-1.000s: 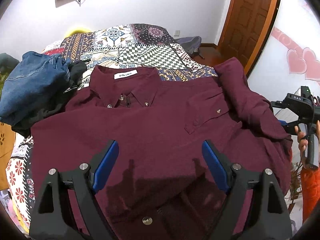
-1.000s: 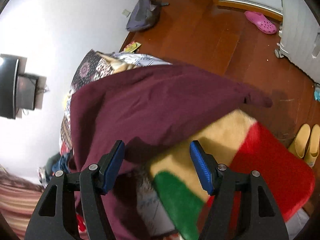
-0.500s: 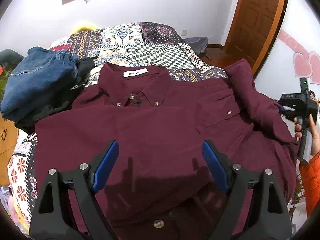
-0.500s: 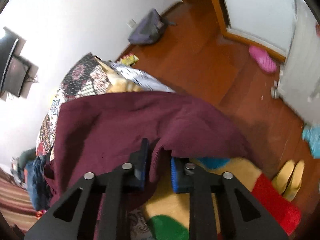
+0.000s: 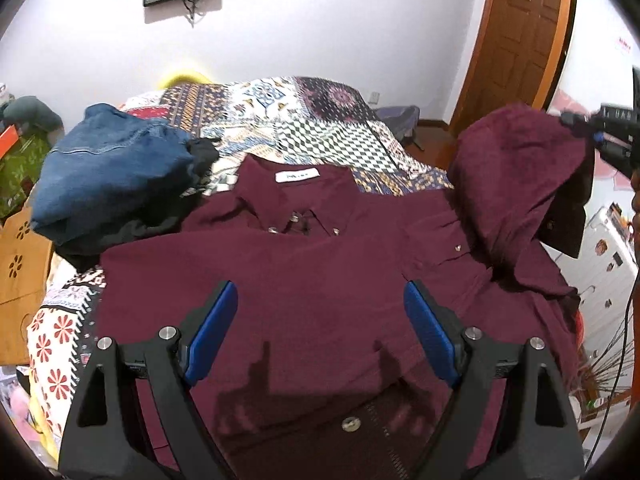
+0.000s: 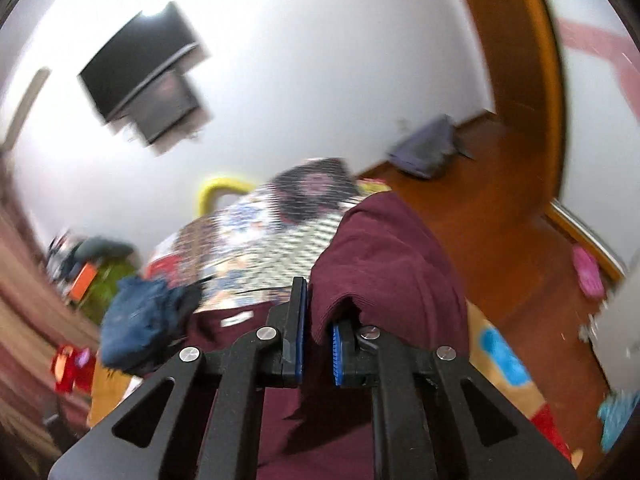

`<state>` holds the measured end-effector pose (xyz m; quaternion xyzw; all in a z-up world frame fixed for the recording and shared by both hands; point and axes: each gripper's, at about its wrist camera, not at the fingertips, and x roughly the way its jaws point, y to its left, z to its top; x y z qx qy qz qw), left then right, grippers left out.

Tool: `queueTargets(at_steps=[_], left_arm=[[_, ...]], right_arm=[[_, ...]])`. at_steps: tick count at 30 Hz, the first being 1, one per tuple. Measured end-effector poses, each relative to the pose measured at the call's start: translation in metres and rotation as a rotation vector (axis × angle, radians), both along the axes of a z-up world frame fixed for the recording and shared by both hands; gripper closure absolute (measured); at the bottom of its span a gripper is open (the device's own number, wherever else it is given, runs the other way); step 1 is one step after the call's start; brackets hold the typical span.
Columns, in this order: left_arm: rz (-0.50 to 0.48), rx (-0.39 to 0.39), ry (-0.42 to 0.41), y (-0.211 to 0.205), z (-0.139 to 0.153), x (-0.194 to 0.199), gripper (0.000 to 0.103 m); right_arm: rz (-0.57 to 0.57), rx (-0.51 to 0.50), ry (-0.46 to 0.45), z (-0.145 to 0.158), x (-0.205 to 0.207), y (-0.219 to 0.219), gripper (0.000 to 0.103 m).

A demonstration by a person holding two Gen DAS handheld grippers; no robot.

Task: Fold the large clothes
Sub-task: 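Fold the held sleeve with the right gripper across the shirt body and release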

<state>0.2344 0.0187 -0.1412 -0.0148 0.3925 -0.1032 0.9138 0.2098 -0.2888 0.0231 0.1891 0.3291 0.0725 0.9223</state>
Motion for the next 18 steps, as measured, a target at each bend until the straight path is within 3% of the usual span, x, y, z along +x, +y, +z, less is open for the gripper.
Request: queueTargets(at_steps=[4, 7, 14, 18], left_arm=[[0.033, -0.017, -0.028, 0.025, 0.008, -0.011, 0.018], [0.061, -0.029, -0.044, 0.045, 0.013, -0.022, 0.018], [0.135, -0.036, -0.051, 0.091, 0.012, -0.042, 0.017], [0.171, -0.044, -0.039, 0.109, 0.006, -0.049, 0.017]], right_arm=[[0.132, -0.056, -0.013, 0.006, 0.008, 0.064, 0.094], [0.235, -0.069, 0.015, -0.006, 0.013, 0.107, 0.094], [0.446, -0.136, 0.213, -0.079, 0.024, 0.202, 0.094], [0.538, -0.197, 0.349, -0.123, 0.023, 0.228, 0.094]])
